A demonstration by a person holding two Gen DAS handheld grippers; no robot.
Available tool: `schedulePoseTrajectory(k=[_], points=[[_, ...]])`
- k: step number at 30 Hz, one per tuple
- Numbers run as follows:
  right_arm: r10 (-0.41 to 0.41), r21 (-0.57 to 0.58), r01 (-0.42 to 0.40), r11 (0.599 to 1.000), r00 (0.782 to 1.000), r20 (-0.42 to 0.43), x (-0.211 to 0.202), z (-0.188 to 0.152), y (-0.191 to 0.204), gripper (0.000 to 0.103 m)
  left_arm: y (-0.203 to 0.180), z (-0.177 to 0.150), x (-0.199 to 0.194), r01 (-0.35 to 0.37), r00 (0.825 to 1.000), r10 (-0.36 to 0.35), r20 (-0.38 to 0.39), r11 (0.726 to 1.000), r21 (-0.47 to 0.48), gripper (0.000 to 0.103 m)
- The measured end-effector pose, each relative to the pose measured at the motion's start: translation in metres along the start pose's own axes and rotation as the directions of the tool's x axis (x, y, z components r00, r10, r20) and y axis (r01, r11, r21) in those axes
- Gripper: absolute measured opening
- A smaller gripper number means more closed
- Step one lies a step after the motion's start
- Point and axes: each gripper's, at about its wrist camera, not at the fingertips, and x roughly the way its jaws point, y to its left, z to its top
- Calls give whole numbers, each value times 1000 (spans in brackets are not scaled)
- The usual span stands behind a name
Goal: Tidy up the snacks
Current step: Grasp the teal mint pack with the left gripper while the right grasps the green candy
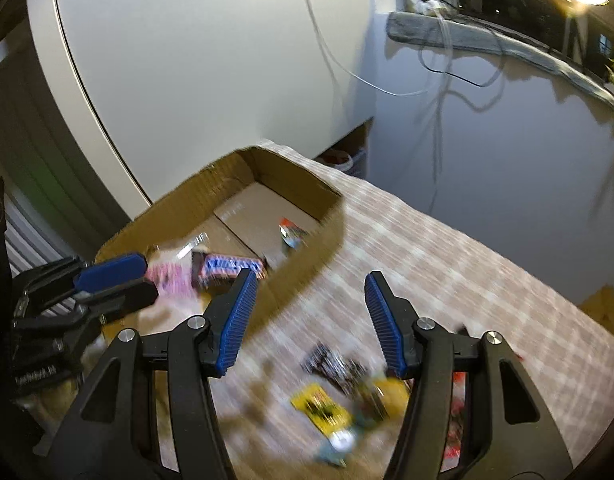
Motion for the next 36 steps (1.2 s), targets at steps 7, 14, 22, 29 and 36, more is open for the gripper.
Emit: schedulePoseTrajectory(k=[7,14,22,29,36], points=[[-48,54,49,997,999,-17,-32,-50,-30,59,-35,-15,9,70,997,-69,-44,997,33,31],[-120,89,127,988,989,-87,-41,-110,-45,59,-61,-35,29,120,987,-114,-115,992,42,31],[-121,147,143,979,981,-152,-31,-154,-51,49,-90,-66,56,175,961,-156,-228,982,66,31],[-133,148,153,977,982,-137,-29,-160,-47,46,-102,-76,79,171,948,-144,-283,983,73,31],[-148,124,165,978,980,-136,-25,-157,-49,38,-112,-76,93,140,952,-101,-287,983,119,31]])
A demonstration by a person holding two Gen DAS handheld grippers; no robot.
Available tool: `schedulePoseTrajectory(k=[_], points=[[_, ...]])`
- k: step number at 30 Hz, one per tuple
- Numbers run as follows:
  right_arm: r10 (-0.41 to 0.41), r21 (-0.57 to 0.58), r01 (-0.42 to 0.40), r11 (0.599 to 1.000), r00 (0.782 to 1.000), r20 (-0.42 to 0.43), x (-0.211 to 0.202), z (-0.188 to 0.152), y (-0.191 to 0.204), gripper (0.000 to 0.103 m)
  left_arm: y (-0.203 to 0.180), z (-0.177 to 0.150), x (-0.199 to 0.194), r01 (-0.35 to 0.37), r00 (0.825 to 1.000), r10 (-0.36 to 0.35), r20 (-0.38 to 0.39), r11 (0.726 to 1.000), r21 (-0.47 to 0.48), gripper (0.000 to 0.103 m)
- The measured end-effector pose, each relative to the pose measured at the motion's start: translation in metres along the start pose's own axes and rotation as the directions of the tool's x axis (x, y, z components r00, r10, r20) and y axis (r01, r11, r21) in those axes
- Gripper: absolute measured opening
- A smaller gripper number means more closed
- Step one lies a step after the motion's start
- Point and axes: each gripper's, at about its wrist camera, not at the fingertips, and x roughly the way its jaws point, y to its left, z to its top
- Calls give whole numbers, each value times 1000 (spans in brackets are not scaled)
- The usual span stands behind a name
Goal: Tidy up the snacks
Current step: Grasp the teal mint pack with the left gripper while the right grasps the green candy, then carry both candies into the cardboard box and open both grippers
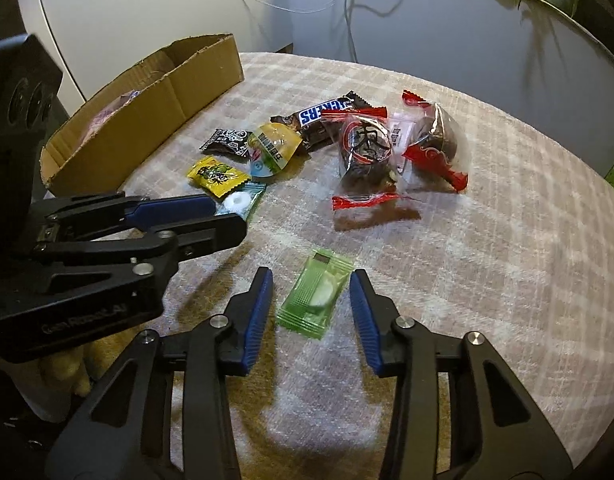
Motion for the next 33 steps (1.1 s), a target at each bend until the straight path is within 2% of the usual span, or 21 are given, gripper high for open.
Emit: schedulePoseTrajectory(k=[5,8,10,12,21,33], points=[[-3,-7,3,1000,1000,-1,-1,1,-6,24,-9,4,9,-40,999,40,-1,998,51,31],[-5,-13,5,1000,1000,2,-3,-2,-9,23,-17,5,13,-65,998,65,5,993,96,30],[-5,-19,5,1000,1000,4,-4,-3,-9,23,-21,3,15,-79,997,79,10,988,130,24],[-1,-15,1,1000,1000,8,-5,-3,-11,23,-23,3,16,-88,996,87,16,986,144,22],[10,12,-10,1000,1000,28,-12,-5,-13,22,-22,2,10,-71,997,69,23,990,122,22],[5,12,-6,1000,997,74,-40,1,-10,22,-24,3,-28,-44,995,35,94,994,97,22]])
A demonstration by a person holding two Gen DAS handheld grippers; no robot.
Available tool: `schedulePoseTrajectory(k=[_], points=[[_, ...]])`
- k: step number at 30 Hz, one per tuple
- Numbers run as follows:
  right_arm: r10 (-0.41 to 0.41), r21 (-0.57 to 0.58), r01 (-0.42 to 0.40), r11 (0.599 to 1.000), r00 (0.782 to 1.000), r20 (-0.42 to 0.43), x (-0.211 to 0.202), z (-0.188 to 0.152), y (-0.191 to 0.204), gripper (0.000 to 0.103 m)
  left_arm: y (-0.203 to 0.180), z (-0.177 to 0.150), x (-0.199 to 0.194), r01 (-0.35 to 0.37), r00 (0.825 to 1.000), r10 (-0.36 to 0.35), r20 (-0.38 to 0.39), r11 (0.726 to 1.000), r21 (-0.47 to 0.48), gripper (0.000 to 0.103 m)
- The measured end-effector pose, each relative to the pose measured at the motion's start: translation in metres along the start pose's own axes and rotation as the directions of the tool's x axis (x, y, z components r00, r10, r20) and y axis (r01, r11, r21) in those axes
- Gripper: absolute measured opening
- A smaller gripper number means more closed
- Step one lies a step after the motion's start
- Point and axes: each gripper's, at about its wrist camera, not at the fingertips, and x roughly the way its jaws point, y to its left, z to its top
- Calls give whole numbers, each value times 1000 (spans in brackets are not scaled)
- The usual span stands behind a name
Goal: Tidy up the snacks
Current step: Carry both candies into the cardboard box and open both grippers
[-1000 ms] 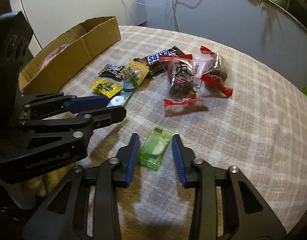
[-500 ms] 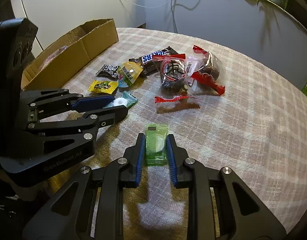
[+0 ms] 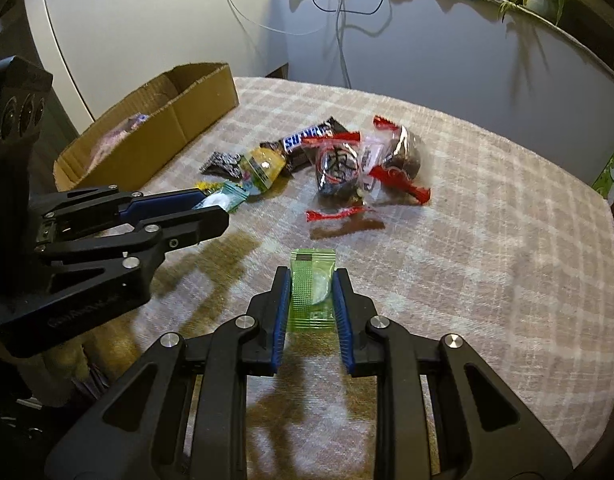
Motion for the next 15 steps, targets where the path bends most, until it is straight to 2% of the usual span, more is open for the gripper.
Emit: schedulePoseTrajectory(k=[7,15], points=[[20,-27,-19,999,999,40,-12,20,18,22,15,5,-29,-6,998,7,58,1000,-27,22],[67,-70,-62,996,996,65,-11,49,48,22,50,7,-60,-45,992,53,113,996,-77,22]])
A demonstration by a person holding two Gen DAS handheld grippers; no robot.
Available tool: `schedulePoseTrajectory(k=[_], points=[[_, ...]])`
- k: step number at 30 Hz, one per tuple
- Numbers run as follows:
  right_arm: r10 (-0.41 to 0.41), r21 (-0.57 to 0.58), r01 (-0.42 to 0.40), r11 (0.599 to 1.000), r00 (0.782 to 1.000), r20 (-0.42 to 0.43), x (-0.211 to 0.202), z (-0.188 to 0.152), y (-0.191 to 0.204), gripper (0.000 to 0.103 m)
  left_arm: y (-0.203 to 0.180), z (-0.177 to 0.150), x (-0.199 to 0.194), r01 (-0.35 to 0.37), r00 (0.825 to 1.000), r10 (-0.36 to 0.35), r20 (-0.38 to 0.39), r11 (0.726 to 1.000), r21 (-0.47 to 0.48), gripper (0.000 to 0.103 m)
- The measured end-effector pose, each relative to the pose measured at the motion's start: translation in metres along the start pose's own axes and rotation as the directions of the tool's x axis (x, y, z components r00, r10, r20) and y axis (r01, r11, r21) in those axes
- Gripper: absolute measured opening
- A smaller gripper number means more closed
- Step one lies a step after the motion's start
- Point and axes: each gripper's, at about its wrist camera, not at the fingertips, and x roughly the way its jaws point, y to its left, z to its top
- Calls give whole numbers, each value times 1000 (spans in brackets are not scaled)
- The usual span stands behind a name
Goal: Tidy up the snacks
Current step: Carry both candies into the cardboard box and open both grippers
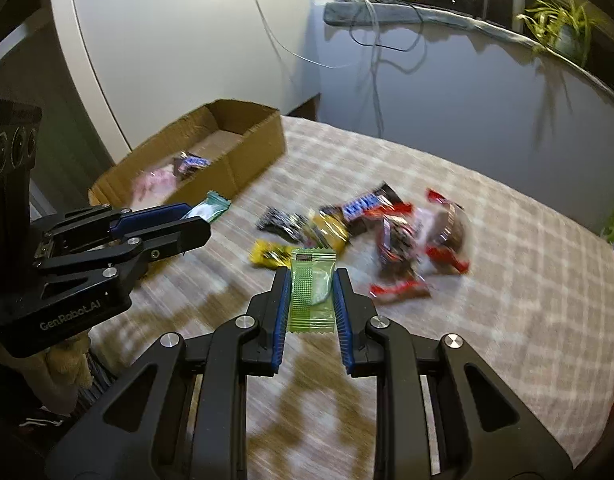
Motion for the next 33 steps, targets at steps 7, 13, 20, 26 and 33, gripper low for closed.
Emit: schedulePoseTrajectory(k=[7,13,20,26,33], points=[[42,-64,-40,997,999,26,13,33,34,22,43,2,-23,-65,997,68,39,996,-56,22],[88,-110,-84,990,996,24,35,61,62,22,79,-2,-39,-122,990,129,56,986,-111,22],[121,-151,-117,982,993,15,65,92,89,22,112,-6,-50,-172,981,184,61,971,-165,22],[131,-172,-132,976,991,-12,95,110,108,22,131,-10,-50,-194,977,208,53,962,-190,22],[137,-179,-142,974,990,-41,122,122,117,22,143,-12,-51,-216,972,230,50,955,-205,22]])
